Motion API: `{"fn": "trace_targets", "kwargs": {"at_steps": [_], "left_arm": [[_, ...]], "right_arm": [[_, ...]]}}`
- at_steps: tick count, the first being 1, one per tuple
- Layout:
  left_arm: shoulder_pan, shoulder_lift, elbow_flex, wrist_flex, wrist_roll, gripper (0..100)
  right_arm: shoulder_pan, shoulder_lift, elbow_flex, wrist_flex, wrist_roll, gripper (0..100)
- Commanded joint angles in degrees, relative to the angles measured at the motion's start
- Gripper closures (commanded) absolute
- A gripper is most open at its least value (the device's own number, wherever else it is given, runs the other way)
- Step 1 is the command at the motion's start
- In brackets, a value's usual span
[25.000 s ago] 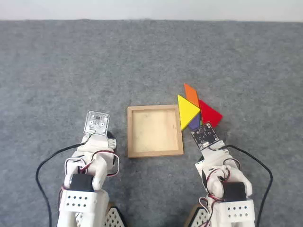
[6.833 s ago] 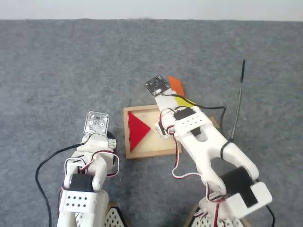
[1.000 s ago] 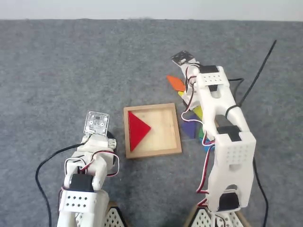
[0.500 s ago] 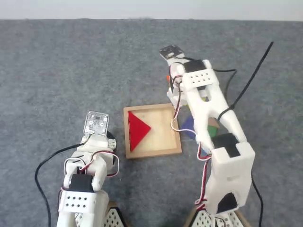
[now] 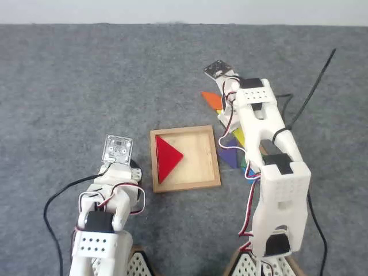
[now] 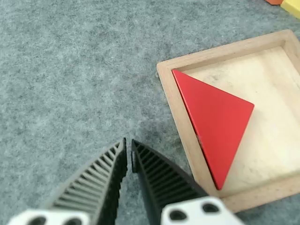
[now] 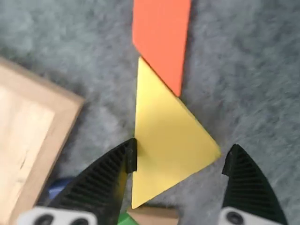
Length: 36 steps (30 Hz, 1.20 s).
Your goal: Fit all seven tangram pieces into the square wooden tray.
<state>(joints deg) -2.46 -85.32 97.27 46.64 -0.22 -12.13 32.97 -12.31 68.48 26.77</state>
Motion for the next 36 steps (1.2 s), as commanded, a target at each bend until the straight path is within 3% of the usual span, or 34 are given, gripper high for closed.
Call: {"fn": "trace_targets", "kwargs": {"at_steps": [1,13,21,27,36], "left_arm": [[-0.26,-0.70,-0.48,0.09,0.26,99],[-0.26,-0.70,-0.48,0.09,0.26,99],[-0.26,-0.70,-0.48,0.09,0.26,99],[-0.26,-0.70,-0.48,0.09,0.26,99],[-0.26,-0.70,-0.48,0.09,0.26,99]], "right_arm": [[1.80,1.27,-2.20,-2.95,1.67,70.2],[2.95,8.92,-8.35,-1.10,2.99,71.3],[2.77,8.92,-12.04,4.79,2.64,96.4],[2.77,8.92,-21.89,16.04,-10.29,99.1],[-1.80,8.92,-34.20,30.37,-18.20,99.1]]}}
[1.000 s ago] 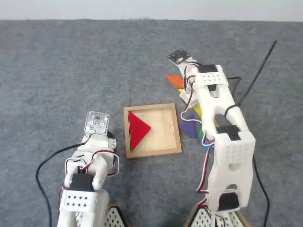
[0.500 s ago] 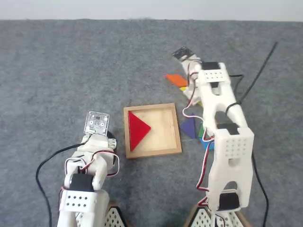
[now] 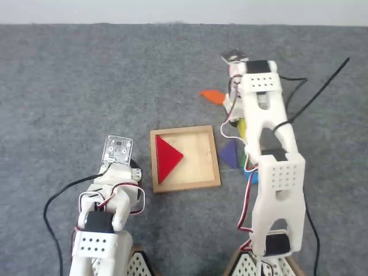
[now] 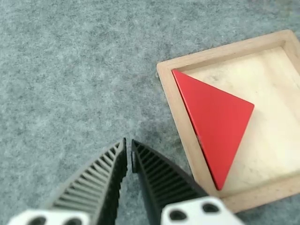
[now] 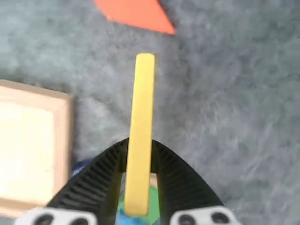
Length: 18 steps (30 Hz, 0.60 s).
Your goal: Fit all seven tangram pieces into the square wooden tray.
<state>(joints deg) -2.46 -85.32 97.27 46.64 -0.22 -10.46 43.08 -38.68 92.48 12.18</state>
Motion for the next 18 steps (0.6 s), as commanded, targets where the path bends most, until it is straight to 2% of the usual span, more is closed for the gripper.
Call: {"fn": "trace_targets", "kwargs": {"at_steps": [1,4,9,15,18], "left_arm": [[-0.26,-0.70,-0.48,0.09,0.26,99],[-0.26,-0.70,-0.48,0.09,0.26,99],[-0.26,-0.70,-0.48,0.09,0.26,99],[-0.26,-0.70,-0.48,0.09,0.26,99],[-0.26,-0.70,-0.48,0.09,0.26,99]], "right_arm": [[-4.53,-1.19,-9.58,8.31,-3.78,99.1],[-6.20,-1.89,-12.92,10.51,-4.13,99.2],[-6.46,-10.77,-9.76,10.51,-7.30,99.2],[-8.84,-24.84,7.12,8.84,-8.26,99.2],[-9.36,-30.90,18.02,2.59,-7.91,99.2]]}}
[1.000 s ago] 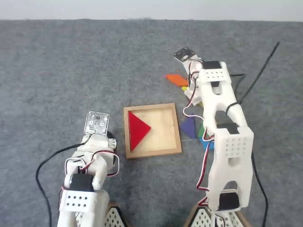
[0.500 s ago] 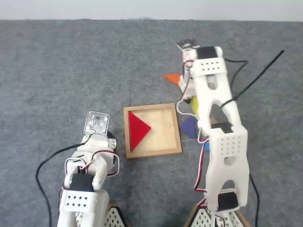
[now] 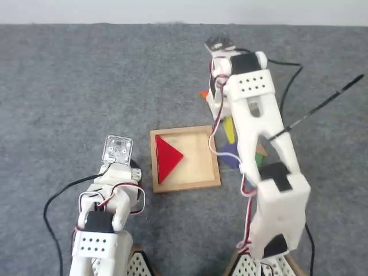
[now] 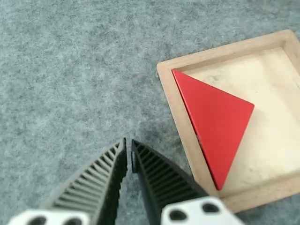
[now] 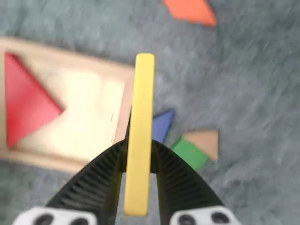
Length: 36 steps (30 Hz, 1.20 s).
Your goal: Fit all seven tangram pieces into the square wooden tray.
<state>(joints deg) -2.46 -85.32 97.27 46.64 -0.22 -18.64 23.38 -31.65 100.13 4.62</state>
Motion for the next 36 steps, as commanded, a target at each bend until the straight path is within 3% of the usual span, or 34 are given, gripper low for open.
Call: {"fn": "trace_targets", "kwargs": {"at_steps": [1,7,10,21,28,36], "left_arm": [[-0.26,-0.70,-0.48,0.09,0.26,99],[-0.26,-0.70,-0.48,0.09,0.26,99],[-0.26,-0.70,-0.48,0.09,0.26,99],[-0.26,-0.70,-0.48,0.09,0.26,99],[-0.26,-0.70,-0.48,0.09,0.26,99],[-0.26,-0.70,-0.48,0.09,0.26,99]], "right_arm": [[-1.45,-12.88,15.12,-7.96,-0.26,99.2],[-4.70,-20.26,38.95,-29.32,-0.88,99.1],[-5.76,-21.49,43.87,-36.44,-6.15,99.1],[-14.90,-19.47,44.13,-44.35,-28.22,98.9],[-17.27,-12.79,43.96,-49.80,-33.49,98.8],[-19.30,-12.18,43.96,-50.07,-33.41,96.5]]}}
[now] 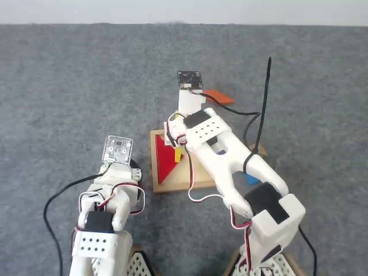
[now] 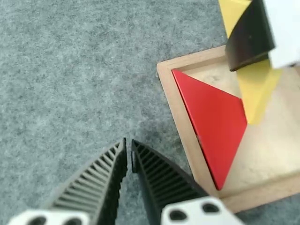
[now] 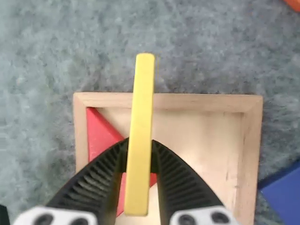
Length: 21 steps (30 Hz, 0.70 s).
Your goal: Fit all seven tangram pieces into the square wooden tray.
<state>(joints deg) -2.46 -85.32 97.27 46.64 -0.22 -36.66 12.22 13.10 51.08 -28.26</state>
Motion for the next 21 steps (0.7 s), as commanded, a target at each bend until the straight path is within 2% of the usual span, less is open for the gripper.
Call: {"fn": "trace_targets", "kwargs": {"at_steps": [1,6,15,21], "left_arm": [[-0.26,-0.70,-0.48,0.09,0.26,99],[-0.26,-0.70,-0.48,0.09,0.26,99],[-0.26,-0.70,-0.48,0.09,0.26,99],[-0.26,-0.70,-0.48,0.09,0.26,99]], "right_arm": [[-1.45,-1.01,-0.79,-1.01,-0.53,93.9],[-1.45,-1.01,-0.53,-1.01,-0.62,81.7],[1.63,-1.01,-0.35,-0.48,-0.53,83.4],[3.56,-1.36,-0.35,5.58,-0.53,88.7]]}}
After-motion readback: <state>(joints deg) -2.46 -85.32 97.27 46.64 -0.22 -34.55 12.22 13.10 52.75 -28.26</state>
